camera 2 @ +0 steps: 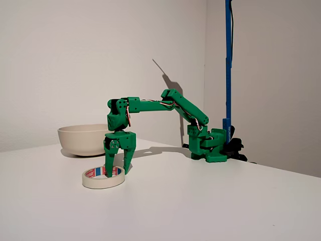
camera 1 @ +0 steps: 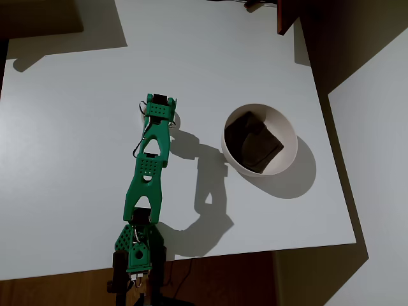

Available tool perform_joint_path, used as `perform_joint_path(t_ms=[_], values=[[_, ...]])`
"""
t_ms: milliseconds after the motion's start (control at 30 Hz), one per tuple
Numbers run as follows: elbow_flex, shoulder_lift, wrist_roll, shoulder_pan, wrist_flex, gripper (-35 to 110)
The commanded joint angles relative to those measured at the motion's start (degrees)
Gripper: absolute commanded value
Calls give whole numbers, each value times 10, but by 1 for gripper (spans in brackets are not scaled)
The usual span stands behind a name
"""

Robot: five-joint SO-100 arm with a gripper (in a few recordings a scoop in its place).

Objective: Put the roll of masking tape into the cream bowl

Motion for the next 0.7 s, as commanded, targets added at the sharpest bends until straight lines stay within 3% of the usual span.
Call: perform_joint_path(t_ms=[0, 133, 400, 667], values=[[-18, 13, 7, 2, -4, 8], [-18, 15, 3, 2, -8, -8], [-18, 43, 6, 0, -15, -8], [-18, 198, 10, -7, 35, -8]])
